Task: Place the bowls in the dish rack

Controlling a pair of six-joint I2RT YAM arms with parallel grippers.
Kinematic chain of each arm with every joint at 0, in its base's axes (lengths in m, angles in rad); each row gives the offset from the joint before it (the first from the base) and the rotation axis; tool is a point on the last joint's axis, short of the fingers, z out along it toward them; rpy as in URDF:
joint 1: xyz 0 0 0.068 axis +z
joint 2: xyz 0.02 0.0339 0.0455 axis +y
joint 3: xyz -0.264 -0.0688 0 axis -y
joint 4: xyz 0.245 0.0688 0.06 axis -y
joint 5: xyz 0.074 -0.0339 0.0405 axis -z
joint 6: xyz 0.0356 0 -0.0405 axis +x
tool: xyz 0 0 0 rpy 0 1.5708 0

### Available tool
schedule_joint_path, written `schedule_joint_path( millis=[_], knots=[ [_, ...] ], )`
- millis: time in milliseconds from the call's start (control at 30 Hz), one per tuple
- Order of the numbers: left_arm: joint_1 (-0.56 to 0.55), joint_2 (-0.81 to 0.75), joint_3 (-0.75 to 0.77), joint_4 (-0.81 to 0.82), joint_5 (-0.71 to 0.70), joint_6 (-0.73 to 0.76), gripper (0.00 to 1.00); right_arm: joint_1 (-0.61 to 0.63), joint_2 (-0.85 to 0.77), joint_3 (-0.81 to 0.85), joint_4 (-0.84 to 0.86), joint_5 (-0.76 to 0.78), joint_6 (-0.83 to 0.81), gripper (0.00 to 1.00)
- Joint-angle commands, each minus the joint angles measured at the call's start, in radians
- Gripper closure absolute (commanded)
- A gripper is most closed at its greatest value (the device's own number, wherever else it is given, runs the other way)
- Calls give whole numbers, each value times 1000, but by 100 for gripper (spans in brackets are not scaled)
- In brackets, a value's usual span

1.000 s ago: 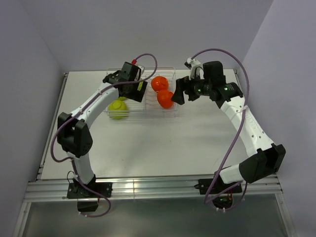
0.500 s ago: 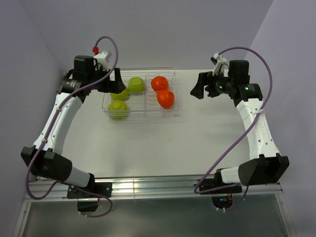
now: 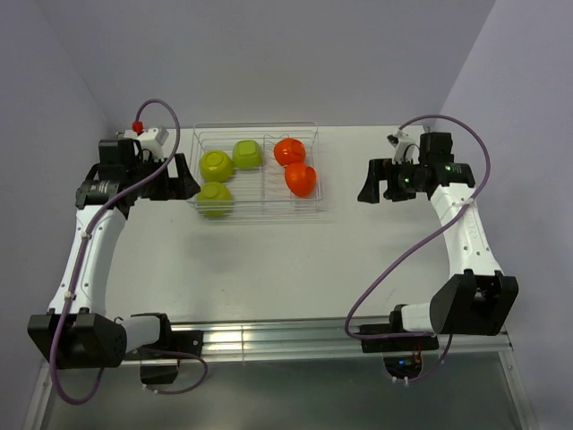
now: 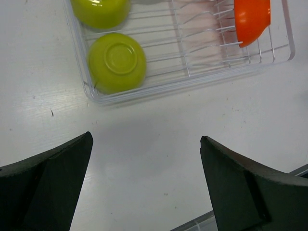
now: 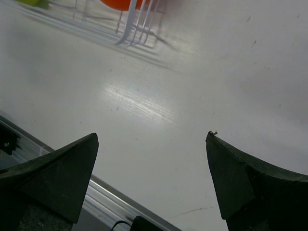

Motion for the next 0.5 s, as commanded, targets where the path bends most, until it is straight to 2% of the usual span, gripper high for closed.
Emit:
schedule_joint_path(
  millis=[0,300,467],
  knots=[
    [26,-52,-47,15,17,30,0,-4,-34,-47,-5,23,-39,0],
    [27,-89,-129,50,-6,10,0,-4,-84,-116,3,31,-54,0],
    [29,-80,-107,41,-23,10,1,-4,-81,-122,8,32,-54,0]
  ],
)
